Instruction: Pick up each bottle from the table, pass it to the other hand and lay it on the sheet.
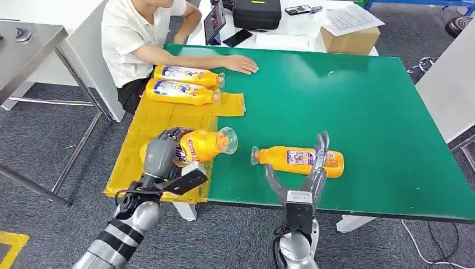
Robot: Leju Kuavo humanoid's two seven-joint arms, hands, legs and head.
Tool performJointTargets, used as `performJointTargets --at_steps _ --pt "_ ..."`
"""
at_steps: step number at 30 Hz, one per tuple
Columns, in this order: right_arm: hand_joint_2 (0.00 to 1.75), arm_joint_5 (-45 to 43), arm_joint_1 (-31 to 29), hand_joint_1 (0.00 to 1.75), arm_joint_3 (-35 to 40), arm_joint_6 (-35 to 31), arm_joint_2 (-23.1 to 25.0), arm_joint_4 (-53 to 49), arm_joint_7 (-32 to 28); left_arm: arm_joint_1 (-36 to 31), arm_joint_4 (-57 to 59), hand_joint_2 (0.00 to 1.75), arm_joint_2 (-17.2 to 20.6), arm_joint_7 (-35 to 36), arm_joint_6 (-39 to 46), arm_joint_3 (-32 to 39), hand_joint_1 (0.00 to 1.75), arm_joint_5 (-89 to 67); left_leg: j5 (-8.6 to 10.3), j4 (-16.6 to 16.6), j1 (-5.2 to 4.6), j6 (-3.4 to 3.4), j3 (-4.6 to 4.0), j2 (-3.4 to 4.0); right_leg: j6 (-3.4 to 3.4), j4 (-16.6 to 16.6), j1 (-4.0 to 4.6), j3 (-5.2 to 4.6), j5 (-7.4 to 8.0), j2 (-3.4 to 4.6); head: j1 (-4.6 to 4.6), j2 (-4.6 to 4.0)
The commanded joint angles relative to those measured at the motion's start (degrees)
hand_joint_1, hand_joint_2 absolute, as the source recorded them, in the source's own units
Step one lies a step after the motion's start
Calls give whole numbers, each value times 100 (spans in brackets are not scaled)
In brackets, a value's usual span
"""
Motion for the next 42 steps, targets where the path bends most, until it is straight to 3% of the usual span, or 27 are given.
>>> performJointTargets --at_steps 1,4,8,12,13,15,17,21,29,38,42 --pt "175 -280 -304 0 400 -5 -223 255 4 -1360 2286 175 -77 277 -651 -147 175 -398 4 -2 7 -12 15 -7 -10 -3 6 18 -1 -1 0 0" --pt "175 -370 -346 0 500 -5 -269 302 4 -1551 2611 175 -135 321 -953 -144 175 -384 3 -1 7 -10 10 -6 -7 -1 6 13 1 -2 -2 0" --pt "175 -587 -471 0 788 -5 -352 482 4 -1966 3355 175 -252 245 -1620 356 175 219 1 1 9 -12 12 2 -8 1 8 14 1 6 -2 0" --pt "175 -683 -527 0 889 -5 -334 608 4 -2133 3804 175 -180 250 -1570 408 175 150 2 1 8 -11 7 6 -8 1 8 10 3 10 0 0" --pt "175 -711 -527 0 902 -5 -345 614 4 -2111 3824 175 -187 190 -1610 431 154 185 -3 1 13 -17 22 11 -14 0 11 24 0 17 0 0" --pt "175 -745 -536 0 935 -5 -379 650 4 -2051 3826 175 -198 49 -1750 465 28 264 0 -5 10 -17 25 8 -13 -2 9 24 -1 13 0 0" --pt "175 -796 -543 0 982 -5 -412 665 4 -1981 3764 175 -219 -132 -1963 504 10 381 -2 -4 10 -16 25 2 -12 -2 9 27 -3 9 -2 0" --pt "175 -882 -554 0 1094 -5 -469 664 4 -1907 3570 175 -180 -463 -2533 514 0 604 -3 -6 8 -14 27 12 -10 -3 6 27 -2 18 -2 0" --pt "175 -941 -609 0 1240 -5 -553 737 4 -1609 2858 175 15 -875 -3375 323 0 1021 -2 -5 7 -15 23 9 -11 0 5 23 -2 16 0 0" --pt "175 -950 -610 0 1260 -5 -558 767 4 -1501 2708 175 90 -933 -3419 208 0 1027 -3 -7 5 -15 27 12 -11 0 4 26 -3 19 -2 0" --pt "175 -835 -549 0 1180 -5 -539 721 4 -1158 2141 175 14 -1047 -2940 299 0 1206 -3 -7 5 -13 24 11 -10 -2 4 26 -2 17 -2 0"
